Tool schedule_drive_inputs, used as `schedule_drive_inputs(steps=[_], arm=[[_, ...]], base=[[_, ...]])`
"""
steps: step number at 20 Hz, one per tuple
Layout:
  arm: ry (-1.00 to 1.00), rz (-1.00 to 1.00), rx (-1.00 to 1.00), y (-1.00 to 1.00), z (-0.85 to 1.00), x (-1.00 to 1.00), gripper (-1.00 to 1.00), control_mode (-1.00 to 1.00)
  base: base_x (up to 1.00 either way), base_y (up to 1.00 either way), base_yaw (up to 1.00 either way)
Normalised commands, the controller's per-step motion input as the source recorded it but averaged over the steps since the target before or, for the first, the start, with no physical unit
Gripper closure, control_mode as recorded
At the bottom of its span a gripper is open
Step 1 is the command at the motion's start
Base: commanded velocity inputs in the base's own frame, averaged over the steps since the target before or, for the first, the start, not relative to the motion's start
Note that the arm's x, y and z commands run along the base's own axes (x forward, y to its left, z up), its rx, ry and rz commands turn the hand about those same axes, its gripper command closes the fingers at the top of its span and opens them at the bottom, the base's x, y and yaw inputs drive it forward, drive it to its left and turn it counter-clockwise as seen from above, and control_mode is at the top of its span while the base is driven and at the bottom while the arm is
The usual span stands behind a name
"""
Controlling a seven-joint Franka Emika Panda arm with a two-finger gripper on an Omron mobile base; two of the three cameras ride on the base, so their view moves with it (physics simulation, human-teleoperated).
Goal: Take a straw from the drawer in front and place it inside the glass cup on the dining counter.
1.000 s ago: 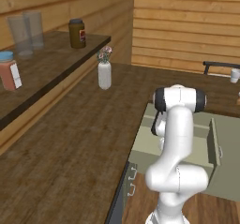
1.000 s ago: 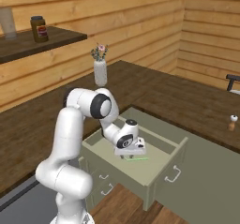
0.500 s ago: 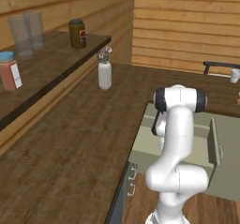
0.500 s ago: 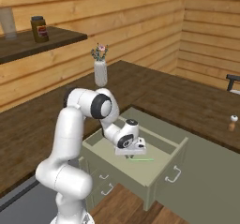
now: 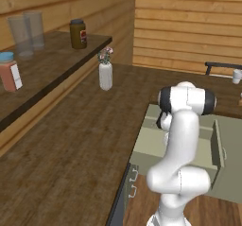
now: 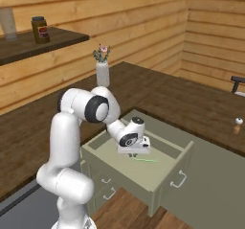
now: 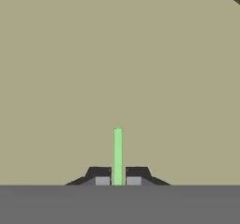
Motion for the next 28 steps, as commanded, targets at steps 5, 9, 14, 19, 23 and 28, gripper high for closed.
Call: schedule_drive_inputs(steps=[5,9,14,19,23,28], arm=[[-0.19,-0.04,0.15,0.27,1.00,-0.26,1.00,-1.00],[-0.04,-0.08,0.09,0.34,1.00,-0.01,1.00,-1.00],[0.01,-0.07,0.06,0.20,1.00,0.00,1.00,-1.00],[0.10,-0.09,0.05,0.02,1.00,-0.02,1.00,-1.00],[0.13,-0.11,0.02,0.00,1.00,-0.29,1.00,-1.00],[0.12,-0.10,0.00,0.03,1.00,-0.59,1.00,-1.00]], base=[[0.00,0.00,0.00],[0.00,0.00,0.00],[0.00,0.00,0.00],[0.00,0.00,0.00],[0.00,0.00,0.00],[0.00,0.00,0.00]])
